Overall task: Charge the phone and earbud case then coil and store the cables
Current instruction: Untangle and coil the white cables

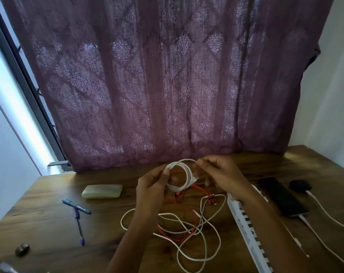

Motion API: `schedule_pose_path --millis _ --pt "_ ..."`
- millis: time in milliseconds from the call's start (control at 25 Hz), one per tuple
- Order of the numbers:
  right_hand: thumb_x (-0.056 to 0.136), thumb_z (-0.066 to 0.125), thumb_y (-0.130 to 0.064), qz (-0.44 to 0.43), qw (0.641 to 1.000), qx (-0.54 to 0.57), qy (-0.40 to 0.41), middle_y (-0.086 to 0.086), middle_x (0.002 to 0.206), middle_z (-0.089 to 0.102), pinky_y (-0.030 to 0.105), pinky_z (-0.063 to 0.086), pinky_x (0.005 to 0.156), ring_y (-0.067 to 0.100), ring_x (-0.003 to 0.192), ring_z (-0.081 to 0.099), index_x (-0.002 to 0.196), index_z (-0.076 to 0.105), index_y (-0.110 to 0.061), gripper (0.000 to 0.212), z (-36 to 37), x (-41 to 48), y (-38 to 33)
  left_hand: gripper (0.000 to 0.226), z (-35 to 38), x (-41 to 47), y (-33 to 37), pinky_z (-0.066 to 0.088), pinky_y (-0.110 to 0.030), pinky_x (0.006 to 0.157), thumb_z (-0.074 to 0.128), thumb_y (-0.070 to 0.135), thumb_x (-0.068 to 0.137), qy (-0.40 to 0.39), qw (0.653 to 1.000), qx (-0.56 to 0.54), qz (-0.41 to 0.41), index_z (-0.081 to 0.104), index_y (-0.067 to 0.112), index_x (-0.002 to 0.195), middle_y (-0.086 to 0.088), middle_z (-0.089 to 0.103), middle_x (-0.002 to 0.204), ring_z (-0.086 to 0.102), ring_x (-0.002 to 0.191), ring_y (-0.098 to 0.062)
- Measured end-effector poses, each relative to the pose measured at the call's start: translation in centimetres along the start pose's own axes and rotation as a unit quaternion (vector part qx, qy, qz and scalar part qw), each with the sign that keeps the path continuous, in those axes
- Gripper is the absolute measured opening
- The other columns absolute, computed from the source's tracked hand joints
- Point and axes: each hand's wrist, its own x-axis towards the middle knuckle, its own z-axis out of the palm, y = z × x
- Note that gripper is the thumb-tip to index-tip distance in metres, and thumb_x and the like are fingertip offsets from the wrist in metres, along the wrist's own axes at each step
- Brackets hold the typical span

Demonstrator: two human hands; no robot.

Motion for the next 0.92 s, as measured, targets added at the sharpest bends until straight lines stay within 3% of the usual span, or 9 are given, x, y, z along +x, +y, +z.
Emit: schedule_pose_path --millis 160,240,320,440,560,720,800,920 --pt "0.094 0.051 -0.021 0.099 0.983 0.157 -0.004 0.003 0.069 0.061 0.013 0.028 0.032 0.009 0.043 0.052 0.083 0.064 -0.010 0.020 0.9 -0.4 0.4 0.017 0.2 -0.2 0.0 0.052 -0.023 0.057 0.049 0.008 0.093 -0.056 0.996 0.001 -0.069 0.066 0.010 0.092 -0.005 0.071 0.084 0.067 0.071 -0.011" --pt "0.094 0.051 -0.021 0.111 0.978 0.176 -0.003 0.003 0.067 0.060 0.012 0.030 0.032 0.009 0.044 0.051 0.082 0.063 -0.010 0.020 1.2 -0.5 0.4 0.021 0.0 0.2 -0.2 0.052 -0.018 0.059 0.053 0.004 0.090 -0.078 0.990 0.110 -0.036 0.065 0.020 0.098 0.001 0.071 0.092 0.067 0.075 -0.003" --pt "0.094 0.050 -0.019 0.110 0.978 0.178 -0.009 0.003 0.066 0.059 0.012 0.032 0.033 0.008 0.042 0.051 0.081 0.063 -0.010 0.020 1.4 -0.4 0.5 0.035 -0.3 0.4 0.1 0.051 -0.014 0.071 0.058 0.006 0.087 -0.108 0.969 0.218 0.039 0.060 0.032 0.109 0.013 0.068 0.101 0.064 0.087 0.004" --pt "0.094 0.050 -0.019 0.104 0.980 0.166 -0.025 0.003 0.066 0.059 0.012 0.031 0.033 0.006 0.041 0.051 0.083 0.064 -0.010 0.019 1.4 -0.4 0.5 0.025 -0.5 0.5 1.3 0.048 -0.009 0.072 0.061 0.017 0.087 -0.137 0.960 0.232 0.075 0.066 0.039 0.097 0.017 0.071 0.089 0.064 0.085 0.006" --pt "0.093 0.052 -0.018 0.095 0.980 0.170 -0.024 0.002 0.065 0.060 0.011 0.034 0.034 0.003 0.042 0.052 0.086 0.065 -0.007 0.018 1.3 -0.5 0.5 0.015 -0.9 1.0 1.4 0.050 -0.022 0.069 0.062 0.022 0.087 -0.130 0.950 0.267 0.095 0.072 0.030 0.080 0.008 0.073 0.075 0.067 0.073 -0.002" --pt "0.088 0.060 -0.015 0.036 0.993 0.111 0.029 -0.004 0.071 0.069 0.014 0.042 0.045 0.005 0.058 0.061 0.087 0.070 -0.013 0.011 1.8 -0.4 1.2 0.026 -0.9 0.8 0.7 0.053 -0.028 0.071 0.061 0.013 0.086 -0.097 0.984 0.141 0.040 0.072 0.030 0.071 0.004 0.074 0.071 0.069 0.073 -0.009" --pt "0.087 0.060 -0.008 -0.018 0.993 0.091 0.078 0.001 0.082 0.072 0.020 0.051 0.058 0.012 0.073 0.067 0.089 0.070 -0.015 0.012 2.3 -0.2 1.8 0.021 -0.6 0.6 0.5 0.054 -0.030 0.075 0.059 0.011 0.086 -0.067 0.995 0.077 0.011 0.073 0.023 0.075 0.002 0.075 0.074 0.070 0.076 -0.012" --pt "0.087 0.060 -0.004 -0.068 0.988 0.067 0.121 0.003 0.084 0.072 0.027 0.054 0.066 0.014 0.077 0.067 0.088 0.068 -0.019 0.018 3.3 -0.3 2.5 0.014 -0.2 0.5 0.3 0.055 -0.034 0.079 0.060 0.012 0.086 -0.014 1.000 0.018 -0.008 0.074 0.012 0.084 -0.003 0.075 0.077 0.071 0.081 -0.018"
